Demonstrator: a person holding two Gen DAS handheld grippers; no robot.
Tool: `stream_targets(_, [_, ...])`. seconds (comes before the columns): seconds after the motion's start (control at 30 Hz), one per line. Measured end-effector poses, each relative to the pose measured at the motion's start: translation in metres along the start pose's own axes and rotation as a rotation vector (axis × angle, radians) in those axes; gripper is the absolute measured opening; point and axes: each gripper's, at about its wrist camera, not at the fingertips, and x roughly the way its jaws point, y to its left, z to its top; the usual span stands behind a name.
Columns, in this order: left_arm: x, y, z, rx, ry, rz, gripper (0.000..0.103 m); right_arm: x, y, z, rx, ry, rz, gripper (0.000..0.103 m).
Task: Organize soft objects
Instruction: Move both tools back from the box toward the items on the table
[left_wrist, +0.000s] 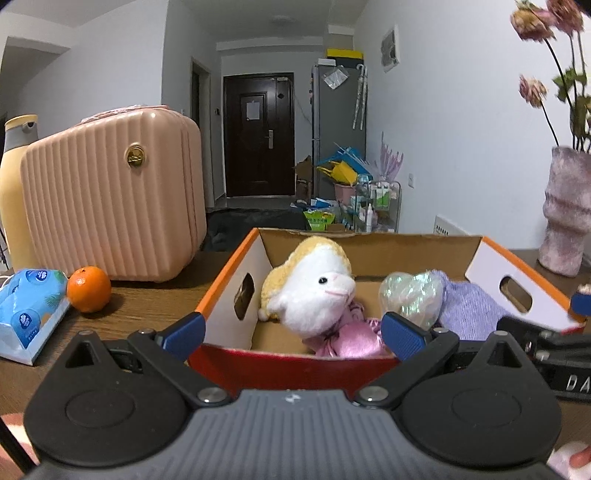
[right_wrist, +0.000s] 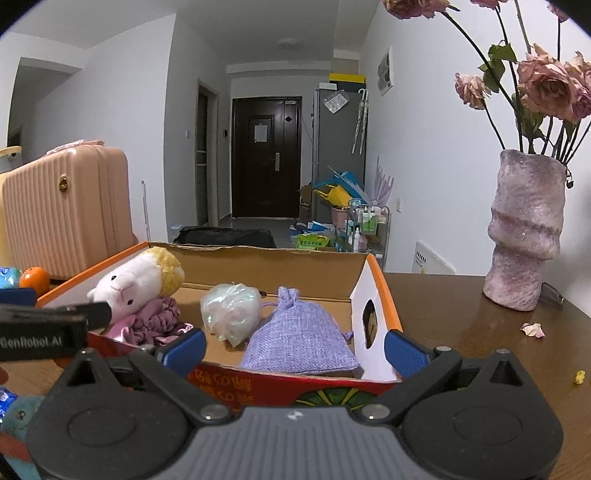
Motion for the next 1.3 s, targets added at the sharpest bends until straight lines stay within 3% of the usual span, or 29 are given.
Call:
stream_targets(0.4, [-0.01,0.006,-0.009,-0.012,-0.02,-0.012,0.103,-0.018,0.004,-0.01,-0.013,-0.017,0.0,0.103])
stream_targets(0.7, [-0.023,0.008,-0.017,-0.001,0.005,-0.054,0.103,-0.035,0.007,-0.016,-0.016,-0.025,0.001,0.103])
stream_targets(1.3, [-0.057,0.019,-0.038,0.017,0.058,-0.069,0.103,-0.069,0.009,-0.03,-0.009,-0.02,-0.013,0.103])
